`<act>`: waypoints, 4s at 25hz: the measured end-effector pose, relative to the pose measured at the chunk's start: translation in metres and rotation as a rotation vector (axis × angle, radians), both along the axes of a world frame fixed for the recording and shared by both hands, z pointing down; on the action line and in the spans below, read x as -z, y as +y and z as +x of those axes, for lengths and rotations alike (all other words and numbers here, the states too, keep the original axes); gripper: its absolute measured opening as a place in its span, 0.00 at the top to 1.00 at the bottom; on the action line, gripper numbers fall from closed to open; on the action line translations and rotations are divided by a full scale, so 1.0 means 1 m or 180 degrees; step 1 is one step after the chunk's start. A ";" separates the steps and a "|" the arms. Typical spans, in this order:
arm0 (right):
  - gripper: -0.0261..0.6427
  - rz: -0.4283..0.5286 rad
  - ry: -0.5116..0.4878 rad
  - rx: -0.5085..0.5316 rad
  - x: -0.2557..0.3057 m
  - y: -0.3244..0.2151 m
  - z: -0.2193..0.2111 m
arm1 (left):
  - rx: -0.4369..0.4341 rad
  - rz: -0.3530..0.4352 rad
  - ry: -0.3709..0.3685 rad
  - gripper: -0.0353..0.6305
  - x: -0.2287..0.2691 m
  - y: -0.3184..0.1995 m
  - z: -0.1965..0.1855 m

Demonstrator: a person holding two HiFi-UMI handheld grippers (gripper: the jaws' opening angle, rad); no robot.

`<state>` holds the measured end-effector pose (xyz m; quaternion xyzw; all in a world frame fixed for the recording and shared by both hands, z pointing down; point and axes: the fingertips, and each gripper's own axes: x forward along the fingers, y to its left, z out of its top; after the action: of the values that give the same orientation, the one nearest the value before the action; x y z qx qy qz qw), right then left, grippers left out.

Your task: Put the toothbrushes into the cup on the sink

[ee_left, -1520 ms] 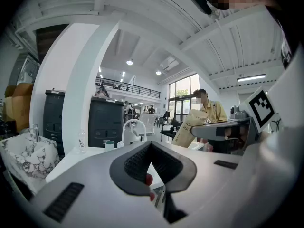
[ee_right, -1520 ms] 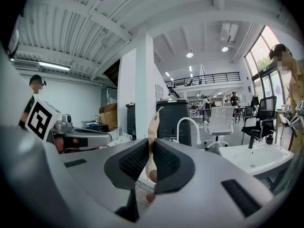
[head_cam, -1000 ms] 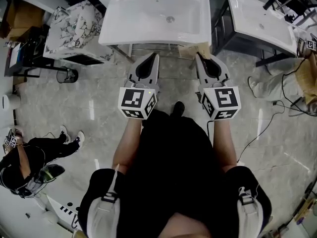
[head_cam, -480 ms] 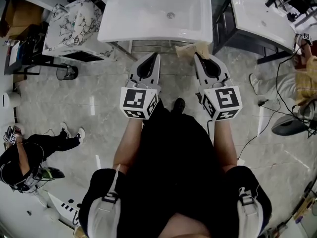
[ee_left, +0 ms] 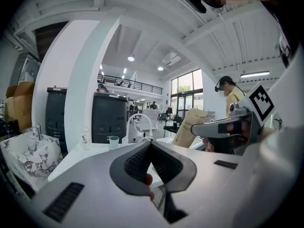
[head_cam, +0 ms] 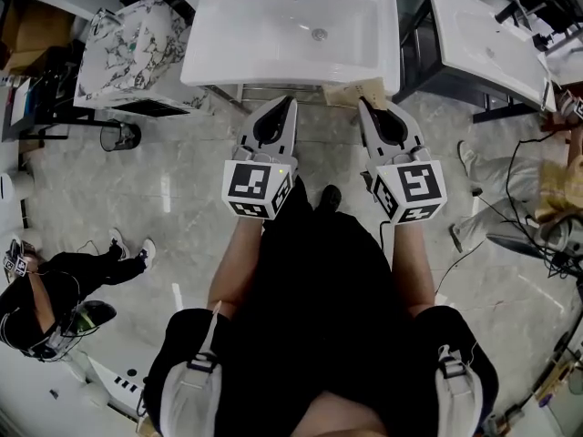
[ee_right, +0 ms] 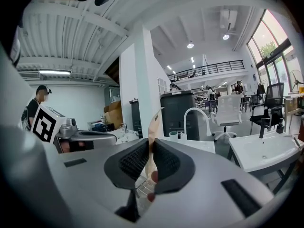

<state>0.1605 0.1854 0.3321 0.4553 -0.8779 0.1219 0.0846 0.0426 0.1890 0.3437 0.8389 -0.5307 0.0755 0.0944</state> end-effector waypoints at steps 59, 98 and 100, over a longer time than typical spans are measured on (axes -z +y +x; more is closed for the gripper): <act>0.89 -0.0079 -0.0039 -0.0401 -0.009 -0.295 -0.153 | -0.0434 -0.0281 0.0120 0.93 -0.027 -0.288 -0.152; 0.89 -0.0108 0.0230 -0.0311 -0.059 -0.472 -0.140 | 0.0016 -0.0533 0.0094 0.93 -0.055 -0.404 -0.135; 0.89 -0.0127 0.0252 -0.0309 -0.062 -0.476 -0.143 | 0.0009 -0.0554 0.0107 0.93 -0.058 -0.409 -0.135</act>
<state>0.0173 -0.2906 0.3946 0.5000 -0.8481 0.1252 0.1224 -0.0928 -0.2196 0.4016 0.8279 -0.5217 0.1070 0.1759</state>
